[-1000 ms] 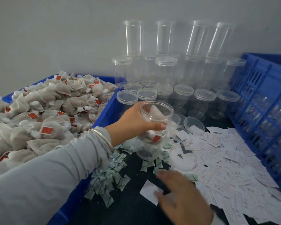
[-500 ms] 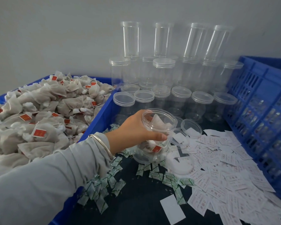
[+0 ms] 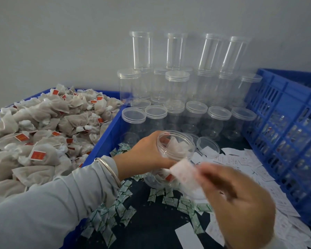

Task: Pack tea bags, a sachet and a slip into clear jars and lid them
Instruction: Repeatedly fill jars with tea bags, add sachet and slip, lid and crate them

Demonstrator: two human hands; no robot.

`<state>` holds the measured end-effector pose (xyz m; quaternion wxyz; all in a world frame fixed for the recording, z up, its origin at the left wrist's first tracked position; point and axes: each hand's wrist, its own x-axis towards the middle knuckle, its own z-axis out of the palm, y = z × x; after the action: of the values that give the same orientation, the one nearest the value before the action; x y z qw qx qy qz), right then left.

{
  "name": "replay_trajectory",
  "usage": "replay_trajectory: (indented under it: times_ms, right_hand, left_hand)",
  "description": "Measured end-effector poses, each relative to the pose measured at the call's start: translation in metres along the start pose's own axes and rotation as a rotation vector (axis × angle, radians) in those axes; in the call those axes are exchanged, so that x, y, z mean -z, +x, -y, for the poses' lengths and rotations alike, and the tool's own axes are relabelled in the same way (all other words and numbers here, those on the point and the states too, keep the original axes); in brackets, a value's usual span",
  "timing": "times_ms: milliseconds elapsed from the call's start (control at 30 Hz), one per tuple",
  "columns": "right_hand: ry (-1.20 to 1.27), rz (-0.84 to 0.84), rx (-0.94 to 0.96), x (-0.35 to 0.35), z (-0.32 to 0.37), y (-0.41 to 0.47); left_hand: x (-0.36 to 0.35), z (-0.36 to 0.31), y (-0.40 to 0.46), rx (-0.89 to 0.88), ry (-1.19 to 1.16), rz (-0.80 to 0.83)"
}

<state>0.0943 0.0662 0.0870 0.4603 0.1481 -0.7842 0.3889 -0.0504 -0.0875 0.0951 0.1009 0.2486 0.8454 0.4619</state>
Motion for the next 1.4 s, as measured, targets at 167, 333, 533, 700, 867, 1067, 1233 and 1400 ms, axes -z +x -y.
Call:
replay_trajectory:
  times_ms: [167, 333, 533, 700, 867, 1067, 1233, 1400]
  right_hand:
    - [0.080, -0.036, -0.170, -0.014, -0.028, 0.048]
    - [0.008, 0.045, -0.157, -0.030, -0.044, 0.065]
    - [-0.033, 0.135, -0.114, -0.040, -0.047, 0.071]
    - [-0.010, 0.235, -0.116, -0.034, -0.043, 0.071]
    - [-0.065, 0.468, 0.036, -0.004, -0.030, 0.083]
    - [-0.261, 0.640, 0.230, 0.057, -0.029, 0.108]
    - [-0.388, 0.592, 0.204, 0.126, -0.040, 0.127]
    - [-0.533, 0.430, 0.328, 0.198, -0.048, 0.151]
  left_hand:
    - [0.001, -0.002, -0.001, -0.015, 0.028, 0.012]
    - [0.002, -0.002, 0.000, -0.024, 0.019, -0.005]
    - [0.002, 0.000, 0.002, -0.036, 0.011, -0.028]
    - [0.003, -0.001, -0.002, -0.054, 0.030, -0.062]
    - [0.001, -0.019, -0.003, -0.092, -0.045, -0.115]
    - [-0.025, -0.073, 0.014, -0.207, -0.150, -0.137]
    - [-0.055, -0.138, 0.039, -0.319, -0.064, -0.085]
    - [-0.085, -0.217, 0.070, -0.465, -0.002, -0.072]
